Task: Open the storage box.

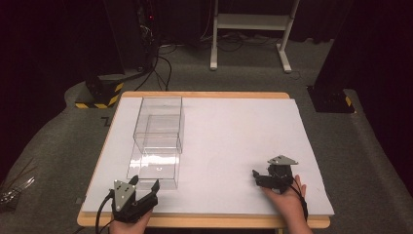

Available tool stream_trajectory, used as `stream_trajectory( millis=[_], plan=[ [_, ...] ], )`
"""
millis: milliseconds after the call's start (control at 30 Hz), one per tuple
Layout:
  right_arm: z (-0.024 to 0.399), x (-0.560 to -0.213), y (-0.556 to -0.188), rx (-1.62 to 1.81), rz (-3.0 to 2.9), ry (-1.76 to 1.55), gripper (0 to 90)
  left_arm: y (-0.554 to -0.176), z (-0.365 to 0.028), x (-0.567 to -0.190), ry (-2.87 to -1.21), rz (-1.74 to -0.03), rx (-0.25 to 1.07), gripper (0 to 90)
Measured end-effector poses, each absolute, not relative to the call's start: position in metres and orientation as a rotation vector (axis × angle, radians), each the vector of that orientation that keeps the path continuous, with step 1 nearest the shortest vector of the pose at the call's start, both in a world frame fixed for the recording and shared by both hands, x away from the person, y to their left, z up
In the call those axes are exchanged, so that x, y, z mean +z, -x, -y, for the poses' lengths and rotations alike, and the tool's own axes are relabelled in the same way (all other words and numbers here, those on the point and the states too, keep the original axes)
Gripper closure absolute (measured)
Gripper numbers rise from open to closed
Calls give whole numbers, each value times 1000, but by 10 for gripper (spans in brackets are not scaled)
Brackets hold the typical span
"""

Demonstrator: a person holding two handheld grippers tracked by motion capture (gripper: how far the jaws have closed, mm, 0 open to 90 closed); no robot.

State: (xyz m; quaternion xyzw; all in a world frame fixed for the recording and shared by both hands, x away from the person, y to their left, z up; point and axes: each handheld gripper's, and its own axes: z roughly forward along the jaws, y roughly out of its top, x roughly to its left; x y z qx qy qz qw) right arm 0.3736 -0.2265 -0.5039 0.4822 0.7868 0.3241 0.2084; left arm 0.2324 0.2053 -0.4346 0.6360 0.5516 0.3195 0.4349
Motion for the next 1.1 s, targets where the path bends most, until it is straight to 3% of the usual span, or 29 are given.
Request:
stream_trajectory(
  millis=[667,1100],
  plan=[
    [227,-504,-374,905,-2189,-1341,155,-286,-223,-405,-1613,-1308,761,283],
    [226,-504,-374,901,-2189,-1343,152,-320,-273,-399,-1592,-1314,785,296]
  ],
)
